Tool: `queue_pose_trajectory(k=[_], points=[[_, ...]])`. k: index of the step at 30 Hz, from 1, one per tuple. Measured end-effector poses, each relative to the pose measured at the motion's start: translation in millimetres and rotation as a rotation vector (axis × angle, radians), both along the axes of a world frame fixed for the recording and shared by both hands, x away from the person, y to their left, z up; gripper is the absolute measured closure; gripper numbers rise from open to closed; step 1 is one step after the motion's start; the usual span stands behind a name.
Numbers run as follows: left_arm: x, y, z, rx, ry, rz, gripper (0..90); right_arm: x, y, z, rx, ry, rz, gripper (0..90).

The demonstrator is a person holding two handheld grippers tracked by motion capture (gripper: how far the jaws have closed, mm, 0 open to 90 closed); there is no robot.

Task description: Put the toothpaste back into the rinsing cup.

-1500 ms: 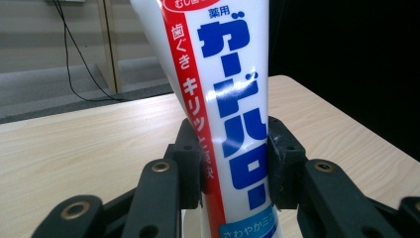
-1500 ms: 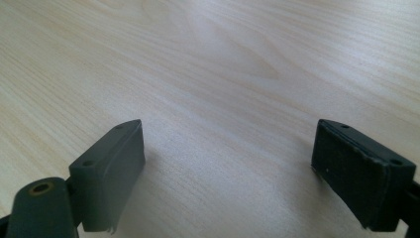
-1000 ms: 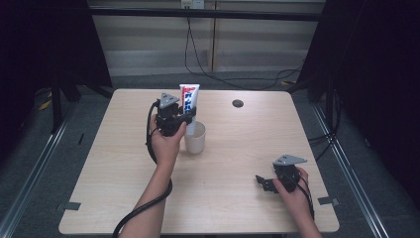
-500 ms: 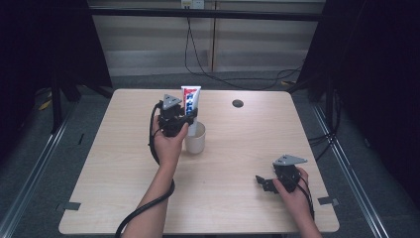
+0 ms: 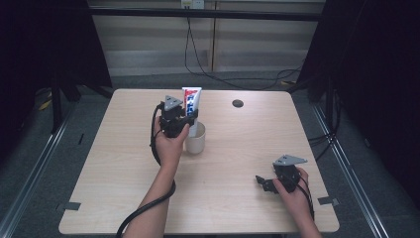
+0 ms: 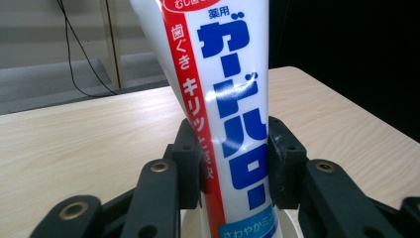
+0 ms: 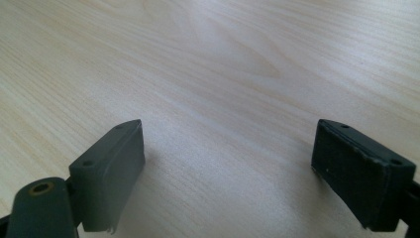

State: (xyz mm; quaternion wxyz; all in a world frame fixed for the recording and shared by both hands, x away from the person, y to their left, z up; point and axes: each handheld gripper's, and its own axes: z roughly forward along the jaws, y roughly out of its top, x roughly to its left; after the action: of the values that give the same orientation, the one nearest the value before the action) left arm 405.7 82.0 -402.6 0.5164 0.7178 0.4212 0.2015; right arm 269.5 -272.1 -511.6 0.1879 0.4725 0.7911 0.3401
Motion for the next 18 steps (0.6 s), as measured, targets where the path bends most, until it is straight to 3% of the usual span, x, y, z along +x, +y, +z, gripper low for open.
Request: queue_pose_trajectory(k=[18], points=[[2.7, -5.4, -1.9, 0.027, -0.018, -0.001, 63.6, 0.0, -0.1, 0.0, 0.0, -0.002, 0.003, 12.7]])
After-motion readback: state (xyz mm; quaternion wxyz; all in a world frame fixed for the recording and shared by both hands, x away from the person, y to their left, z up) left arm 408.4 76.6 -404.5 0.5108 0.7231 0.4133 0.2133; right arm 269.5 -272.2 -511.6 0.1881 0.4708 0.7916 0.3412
